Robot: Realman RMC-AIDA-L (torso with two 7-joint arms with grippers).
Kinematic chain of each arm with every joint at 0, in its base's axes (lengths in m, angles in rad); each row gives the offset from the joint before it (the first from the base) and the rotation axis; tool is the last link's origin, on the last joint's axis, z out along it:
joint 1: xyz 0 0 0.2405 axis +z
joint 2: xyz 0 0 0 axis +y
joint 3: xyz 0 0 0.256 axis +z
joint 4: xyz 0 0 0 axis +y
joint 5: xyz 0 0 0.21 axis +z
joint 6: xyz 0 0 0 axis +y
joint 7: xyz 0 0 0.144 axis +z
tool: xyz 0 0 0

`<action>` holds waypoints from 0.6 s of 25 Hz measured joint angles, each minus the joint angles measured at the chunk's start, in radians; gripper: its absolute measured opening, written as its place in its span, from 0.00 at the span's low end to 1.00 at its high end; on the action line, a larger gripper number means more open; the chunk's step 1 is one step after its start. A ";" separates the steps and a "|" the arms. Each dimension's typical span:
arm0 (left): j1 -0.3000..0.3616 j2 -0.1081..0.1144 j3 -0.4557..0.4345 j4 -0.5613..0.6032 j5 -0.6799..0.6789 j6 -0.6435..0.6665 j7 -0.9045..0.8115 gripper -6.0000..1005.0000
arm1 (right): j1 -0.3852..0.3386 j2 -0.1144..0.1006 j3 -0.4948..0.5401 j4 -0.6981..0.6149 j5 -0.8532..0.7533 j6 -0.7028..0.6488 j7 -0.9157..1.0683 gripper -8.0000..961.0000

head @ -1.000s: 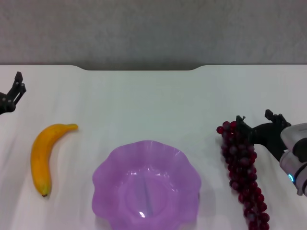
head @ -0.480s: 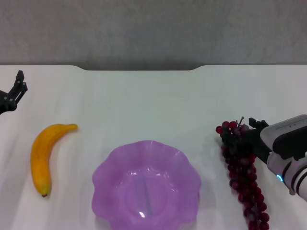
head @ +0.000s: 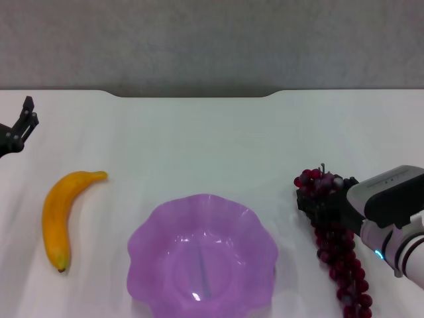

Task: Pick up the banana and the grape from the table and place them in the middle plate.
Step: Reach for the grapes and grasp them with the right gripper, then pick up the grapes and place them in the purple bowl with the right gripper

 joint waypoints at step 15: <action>0.004 0.000 0.000 0.000 0.000 0.000 0.000 0.90 | -0.007 -0.001 0.010 0.005 0.004 0.026 0.001 0.80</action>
